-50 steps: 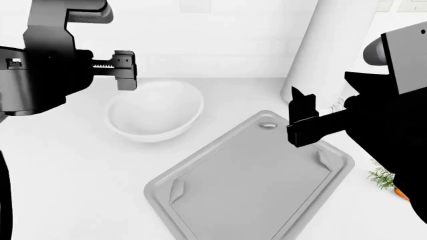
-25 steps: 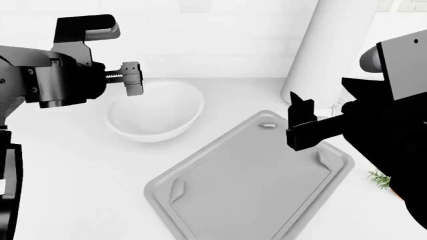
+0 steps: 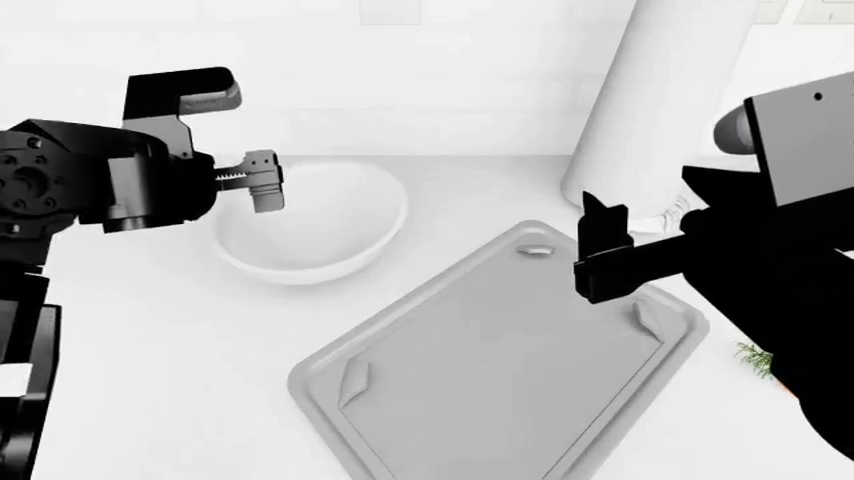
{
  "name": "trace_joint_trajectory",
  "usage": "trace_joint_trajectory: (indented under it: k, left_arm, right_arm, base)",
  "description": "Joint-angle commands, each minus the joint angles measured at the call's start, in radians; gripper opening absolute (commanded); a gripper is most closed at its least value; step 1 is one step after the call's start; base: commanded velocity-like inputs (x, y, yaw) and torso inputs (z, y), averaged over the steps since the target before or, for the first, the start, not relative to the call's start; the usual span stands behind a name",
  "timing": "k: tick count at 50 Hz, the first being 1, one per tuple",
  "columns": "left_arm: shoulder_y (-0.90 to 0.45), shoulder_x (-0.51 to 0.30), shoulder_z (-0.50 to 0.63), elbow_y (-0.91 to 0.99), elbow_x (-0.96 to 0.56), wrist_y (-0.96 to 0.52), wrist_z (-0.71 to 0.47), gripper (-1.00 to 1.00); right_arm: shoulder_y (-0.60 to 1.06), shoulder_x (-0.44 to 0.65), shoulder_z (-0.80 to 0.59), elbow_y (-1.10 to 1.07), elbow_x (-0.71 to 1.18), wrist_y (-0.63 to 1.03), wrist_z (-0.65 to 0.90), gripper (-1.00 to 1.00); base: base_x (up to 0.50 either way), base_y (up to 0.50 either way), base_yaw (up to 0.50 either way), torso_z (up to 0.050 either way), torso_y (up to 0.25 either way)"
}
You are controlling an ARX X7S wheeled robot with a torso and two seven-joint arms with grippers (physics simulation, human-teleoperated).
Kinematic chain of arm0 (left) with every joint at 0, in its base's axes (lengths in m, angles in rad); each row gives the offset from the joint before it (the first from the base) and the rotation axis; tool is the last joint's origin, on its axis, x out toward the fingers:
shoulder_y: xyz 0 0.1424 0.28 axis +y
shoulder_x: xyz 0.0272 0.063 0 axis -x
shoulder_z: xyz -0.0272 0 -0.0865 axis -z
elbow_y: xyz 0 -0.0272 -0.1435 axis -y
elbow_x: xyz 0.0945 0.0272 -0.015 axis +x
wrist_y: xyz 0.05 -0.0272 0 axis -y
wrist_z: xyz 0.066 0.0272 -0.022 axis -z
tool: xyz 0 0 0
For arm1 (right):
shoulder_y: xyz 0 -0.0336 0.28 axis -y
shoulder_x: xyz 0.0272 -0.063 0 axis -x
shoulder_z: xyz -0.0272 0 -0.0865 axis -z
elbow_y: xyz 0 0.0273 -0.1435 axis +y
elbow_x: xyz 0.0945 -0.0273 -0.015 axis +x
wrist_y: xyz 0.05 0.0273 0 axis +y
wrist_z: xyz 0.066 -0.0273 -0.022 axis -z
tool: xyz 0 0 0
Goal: Place the two vegetables and bowl onto the tray for setting up a vegetable dip station.
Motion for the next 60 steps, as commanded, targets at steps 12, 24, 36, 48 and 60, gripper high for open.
trace_joint_trajectory:
  k: [12,24,36,48,60]
  left_arm:
    - [0.024,0.051,0.112,-0.159,0.108,0.100,0.155,1.00]
    - [0.032,0.086,0.153,-0.234,0.146,0.150,0.231,1.00]
    - [0.055,0.087,0.157,-0.311,0.177,0.218,0.238,-1.00]
    - [0.095,0.041,0.099,-0.244,0.137,0.228,0.168,-1.00]
    - [0.143,-0.008,-0.001,-0.126,0.054,0.237,0.089,-1.00]
  right_arm:
    - [-0.022,0.003,-0.008,0.003,-0.034,-0.014,-0.027,1.00]
    - [-0.045,0.014,0.001,-0.003,-0.057,-0.021,-0.052,1.00]
    - [-0.058,0.032,0.009,-0.015,-0.051,-0.036,-0.054,1.00]
    - [-0.042,0.043,-0.008,-0.021,-0.015,-0.055,-0.018,1.00]
    - [-0.050,0.066,-0.001,-0.037,0.005,-0.073,-0.008,1.00]
  base:
    - [0.00,0.00,0.00,0.000,0.000]
    - [0.00,0.00,0.00,0.000,0.000]
    - [0.00,0.00,0.00,0.000,0.000]
    - [0.00,0.00,0.00,0.000,0.000]
    - [0.00,0.00,0.00,0.000,0.000]
